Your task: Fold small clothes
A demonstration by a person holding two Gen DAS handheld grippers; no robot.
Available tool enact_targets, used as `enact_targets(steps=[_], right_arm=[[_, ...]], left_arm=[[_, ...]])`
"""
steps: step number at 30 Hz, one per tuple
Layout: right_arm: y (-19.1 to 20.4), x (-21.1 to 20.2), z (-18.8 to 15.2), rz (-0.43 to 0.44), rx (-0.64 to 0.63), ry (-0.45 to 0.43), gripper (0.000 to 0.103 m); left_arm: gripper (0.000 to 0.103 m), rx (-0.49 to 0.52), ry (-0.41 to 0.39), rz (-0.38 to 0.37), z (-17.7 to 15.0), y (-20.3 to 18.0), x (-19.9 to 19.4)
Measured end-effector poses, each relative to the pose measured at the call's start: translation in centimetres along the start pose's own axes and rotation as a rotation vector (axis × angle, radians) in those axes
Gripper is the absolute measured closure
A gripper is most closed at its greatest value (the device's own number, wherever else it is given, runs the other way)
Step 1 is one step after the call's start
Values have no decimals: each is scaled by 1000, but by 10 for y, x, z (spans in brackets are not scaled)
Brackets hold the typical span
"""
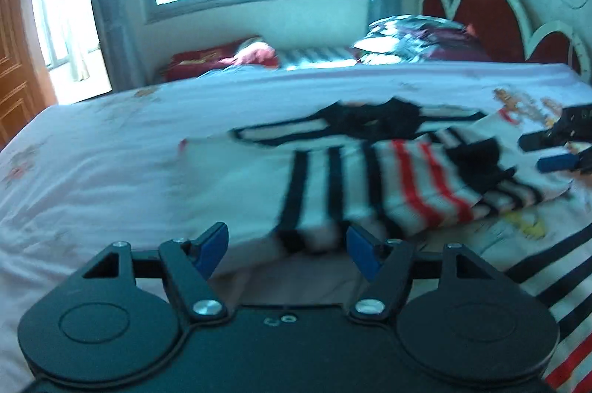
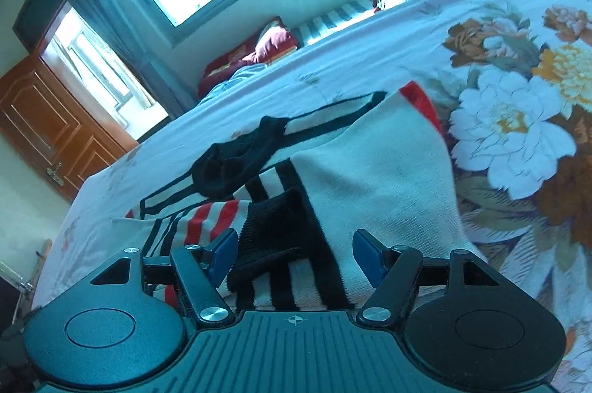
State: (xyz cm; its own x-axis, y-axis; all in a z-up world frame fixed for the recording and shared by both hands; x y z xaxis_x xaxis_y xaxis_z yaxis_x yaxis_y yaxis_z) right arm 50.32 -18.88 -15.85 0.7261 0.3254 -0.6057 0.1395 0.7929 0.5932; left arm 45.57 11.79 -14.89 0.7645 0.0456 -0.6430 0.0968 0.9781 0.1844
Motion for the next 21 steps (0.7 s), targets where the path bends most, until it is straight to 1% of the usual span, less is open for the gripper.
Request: enact_targets(steps=[1,2,3,4,5,6,7,8,9,10,12,13,15,16,17,18,19,20,21], right_arm=[[-2,9,-2,1,27,18,43],[-3,16,-4,1,52,33,45],[-4,22,-4,-1,70,43,50],[-5,28,-5,-10,79,50,53],[-5,33,-5,-29,74,54,54],[-4,36,-5,-42,62,55,57],[-2,38,-4,-53,45,54,68],[0,40,-4,-70,27,58,78],[0,42,-4,-87,8,66,95],[2,42,-4,-88,-5,71,96],[13,31,4,-75,-47,32,96],[22,21,9,-63,-82,0,96],[43,-5,15,-37,-172,-78,96],[50,-15,14,-20,-212,-105,96],[54,-19,7,-24,-258,-113,96],[48,-14,-2,-62,-288,-93,96],[32,-1,-15,-115,-281,-38,96],[19,8,-24,-133,-232,-2,96],[10,12,-30,-131,-185,8,96]], left_arm=[[52,-28,49,31,-14,16,3],[61,-58,86,52,-22,27,7],[61,-97,103,61,-27,39,11],[61,-116,103,57,-28,44,16],[59,-118,115,57,-28,46,23],[60,-114,122,56,-25,47,30],[62,-100,107,50,-20,47,34],[69,-78,94,51,-15,47,38],[76,-62,88,41,-12,47,42],[83,-63,89,23,-9,49,45],[84,-90,85,-4,-8,56,47],[85,-114,83,-22,-8,60,46],[87,-174,89,-62,-20,65,47],[87,-188,95,-76,-23,67,48],[87,-188,96,-84,-26,68,49],[87,-173,93,-86,-27,67,50],[87,-157,94,-82,-26,65,50],[87,-144,98,-79,-25,64,50],[87,-133,103,-77,-25,63,50]])
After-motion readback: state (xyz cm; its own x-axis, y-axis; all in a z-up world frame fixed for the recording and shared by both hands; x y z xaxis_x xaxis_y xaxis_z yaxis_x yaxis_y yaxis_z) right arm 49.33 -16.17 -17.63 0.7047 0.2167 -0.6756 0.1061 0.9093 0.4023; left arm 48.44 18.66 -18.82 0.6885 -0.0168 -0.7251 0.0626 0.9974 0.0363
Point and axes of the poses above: each gripper's, at about its wrist camera, not at the fingertips, and x roughly the way its jaws point, y to its left, z to its top, the point moved 10 cm from there along x, roughly the way its jaws point, and after that the axes turned 6 degrees about x, right-handed, at the moved point
